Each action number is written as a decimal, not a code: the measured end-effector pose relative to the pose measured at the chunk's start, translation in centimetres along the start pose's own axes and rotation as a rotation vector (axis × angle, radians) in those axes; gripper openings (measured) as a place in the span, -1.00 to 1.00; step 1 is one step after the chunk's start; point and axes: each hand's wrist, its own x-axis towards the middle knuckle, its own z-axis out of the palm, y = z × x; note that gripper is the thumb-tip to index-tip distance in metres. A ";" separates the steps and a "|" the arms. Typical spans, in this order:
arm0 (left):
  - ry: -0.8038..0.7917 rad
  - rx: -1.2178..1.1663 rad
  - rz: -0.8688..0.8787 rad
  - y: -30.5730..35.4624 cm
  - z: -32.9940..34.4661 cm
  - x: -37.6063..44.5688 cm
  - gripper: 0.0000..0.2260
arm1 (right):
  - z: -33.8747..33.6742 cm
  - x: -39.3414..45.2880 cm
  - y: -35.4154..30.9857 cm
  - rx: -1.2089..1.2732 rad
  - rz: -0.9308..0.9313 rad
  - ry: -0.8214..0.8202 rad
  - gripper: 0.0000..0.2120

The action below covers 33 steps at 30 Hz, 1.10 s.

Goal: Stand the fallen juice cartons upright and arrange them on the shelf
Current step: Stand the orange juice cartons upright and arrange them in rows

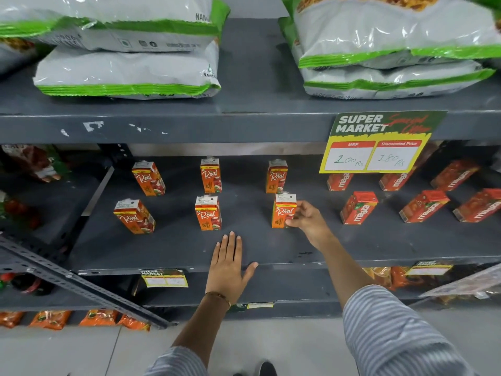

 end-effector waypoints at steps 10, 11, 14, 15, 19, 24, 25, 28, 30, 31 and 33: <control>0.008 -0.021 -0.007 -0.1 0.3 0.0 -0.28 | 0.8 -1.3 0.8 -0.001 0.039 0.106 -0.51; 0.013 -0.032 -0.011 -0.1 0.2 0.0 -0.30 | 1.2 -1.7 1.2 -0.008 0.022 0.142 -0.53; 0.077 -0.147 -0.081 0.1 -0.3 -0.7 -0.21 | 3.1 -2.7 2.2 -0.059 -0.021 0.254 -0.54; 0.123 -0.222 -0.137 0.1 -0.5 -1.0 -0.20 | 3.7 -3.0 2.4 -0.102 -0.022 0.290 -0.53; 0.286 -0.538 -0.389 -0.7 -1.7 -0.4 -0.32 | 5.9 -3.4 2.6 -0.193 -0.038 0.388 -0.44; 0.329 -0.794 -0.607 -2.2 -4.0 2.7 -0.24 | 6.6 -3.1 2.3 -0.222 0.007 0.446 -0.43; 0.328 -0.804 -0.641 -2.4 -4.3 3.1 -0.23 | 6.6 -3.1 2.4 -0.234 0.011 0.455 -0.44; 0.285 -0.750 -0.715 -2.6 -4.9 4.0 -0.23 | 6.8 -2.9 2.4 -0.253 0.007 0.488 -0.48; 0.253 -0.714 -0.743 -2.6 -5.0 4.3 -0.24 | 6.9 -2.8 2.4 -0.268 0.010 0.504 -0.50; 0.246 -0.700 -0.754 -2.6 -5.1 4.4 -0.25 | 7.0 -2.7 2.4 -0.273 0.015 0.511 -0.50; 0.243 -0.671 -0.772 -2.6 -5.1 4.6 -0.27 | 7.1 -2.6 2.4 -0.282 0.026 0.525 -0.50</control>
